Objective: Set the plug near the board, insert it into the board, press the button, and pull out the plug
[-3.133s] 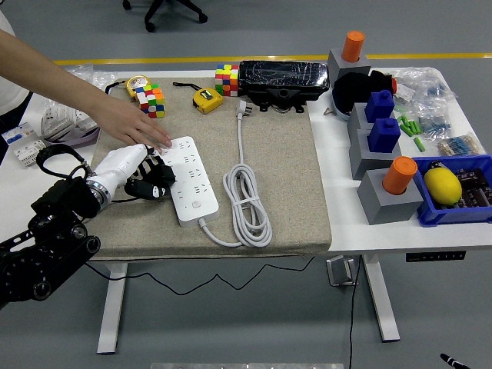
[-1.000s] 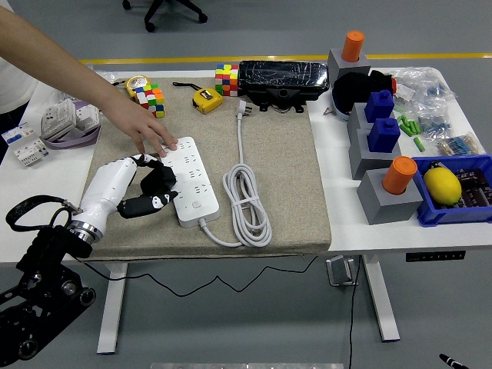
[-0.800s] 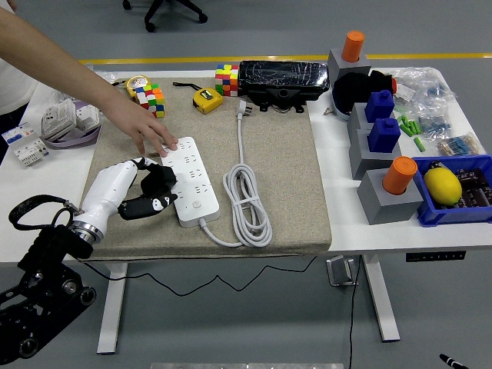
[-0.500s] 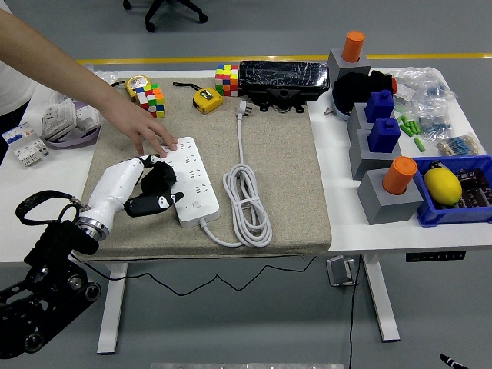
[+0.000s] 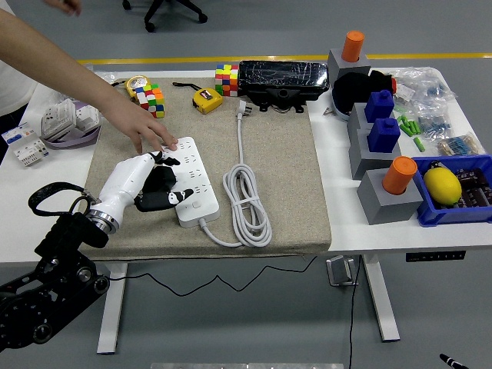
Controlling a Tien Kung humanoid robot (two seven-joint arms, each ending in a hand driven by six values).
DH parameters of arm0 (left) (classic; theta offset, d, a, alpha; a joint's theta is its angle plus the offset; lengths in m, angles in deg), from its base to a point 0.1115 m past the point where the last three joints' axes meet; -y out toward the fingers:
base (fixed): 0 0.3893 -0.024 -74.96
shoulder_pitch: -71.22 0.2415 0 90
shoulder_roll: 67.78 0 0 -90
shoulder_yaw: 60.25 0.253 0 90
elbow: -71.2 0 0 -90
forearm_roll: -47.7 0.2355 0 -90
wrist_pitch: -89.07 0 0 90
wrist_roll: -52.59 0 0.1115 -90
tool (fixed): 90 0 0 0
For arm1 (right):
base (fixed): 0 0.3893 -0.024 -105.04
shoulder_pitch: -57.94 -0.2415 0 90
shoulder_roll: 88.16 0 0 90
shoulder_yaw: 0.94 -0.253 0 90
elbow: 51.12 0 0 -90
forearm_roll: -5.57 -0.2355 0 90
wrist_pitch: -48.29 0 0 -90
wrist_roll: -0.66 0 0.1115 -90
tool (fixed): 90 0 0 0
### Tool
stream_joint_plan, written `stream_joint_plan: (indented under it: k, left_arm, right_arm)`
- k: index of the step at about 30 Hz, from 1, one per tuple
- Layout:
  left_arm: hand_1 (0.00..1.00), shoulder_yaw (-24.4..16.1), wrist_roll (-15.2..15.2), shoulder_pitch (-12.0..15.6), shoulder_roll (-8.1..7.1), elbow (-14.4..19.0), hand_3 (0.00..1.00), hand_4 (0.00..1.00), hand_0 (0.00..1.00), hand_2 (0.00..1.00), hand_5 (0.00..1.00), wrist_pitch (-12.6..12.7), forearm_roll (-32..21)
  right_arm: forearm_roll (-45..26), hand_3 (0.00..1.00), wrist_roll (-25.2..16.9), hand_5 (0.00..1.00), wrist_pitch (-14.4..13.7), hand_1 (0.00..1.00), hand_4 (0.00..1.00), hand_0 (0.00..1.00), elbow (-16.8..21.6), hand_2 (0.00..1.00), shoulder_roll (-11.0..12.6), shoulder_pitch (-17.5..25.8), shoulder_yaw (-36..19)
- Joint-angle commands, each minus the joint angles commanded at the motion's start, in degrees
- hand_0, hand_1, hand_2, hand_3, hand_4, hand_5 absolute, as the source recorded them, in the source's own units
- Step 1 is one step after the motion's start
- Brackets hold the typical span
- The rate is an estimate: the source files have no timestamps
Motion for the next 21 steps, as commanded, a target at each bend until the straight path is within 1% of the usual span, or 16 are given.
stream_joint_plan:
  k: [4,7,10,14,18,21]
  left_arm:
    - [0.744,-0.30,0.87,0.32,-0.17,0.60,0.698,0.881,0.715,0.710,0.462,1.03,-0.03]
    - [0.743,-0.99,1.09,0.95,-0.49,1.89,0.697,0.879,0.710,0.708,0.463,1.51,0.81]
    - [0.743,-1.77,0.44,1.91,-0.99,3.07,0.697,0.879,0.710,0.708,0.463,1.30,1.49]
    - [0.739,-2.88,0.13,4.27,-2.18,4.54,0.697,0.879,0.708,0.706,0.464,1.52,2.20]
    - [0.739,-3.51,0.15,5.95,-3.13,4.77,0.697,0.879,0.708,0.706,0.464,1.58,2.44]
    - [0.738,-3.51,0.21,6.32,-3.47,4.45,0.696,0.879,0.708,0.705,0.466,1.53,2.12]
  right_arm:
    - [0.04,0.570,0.02,0.560,0.00,0.653,0.991,0.654,-0.08,0.659,-0.01,0.06,0.03]
    - [0.05,0.570,0.04,0.560,0.02,0.653,0.991,0.653,-0.10,0.659,-0.03,0.15,0.09]
    - [0.07,0.570,0.03,0.560,0.02,0.653,0.991,0.653,-0.08,0.659,-0.04,0.17,0.07]
    - [0.21,0.570,0.01,0.560,0.00,0.653,0.991,0.656,0.01,0.659,-0.01,0.12,-0.03]
    - [0.23,0.570,0.03,0.560,0.02,0.653,0.991,0.656,-0.07,0.659,-0.12,0.16,-0.17]
    - [0.25,0.570,0.03,0.560,0.02,0.652,0.991,0.655,-0.08,0.659,-0.16,0.19,-0.26]
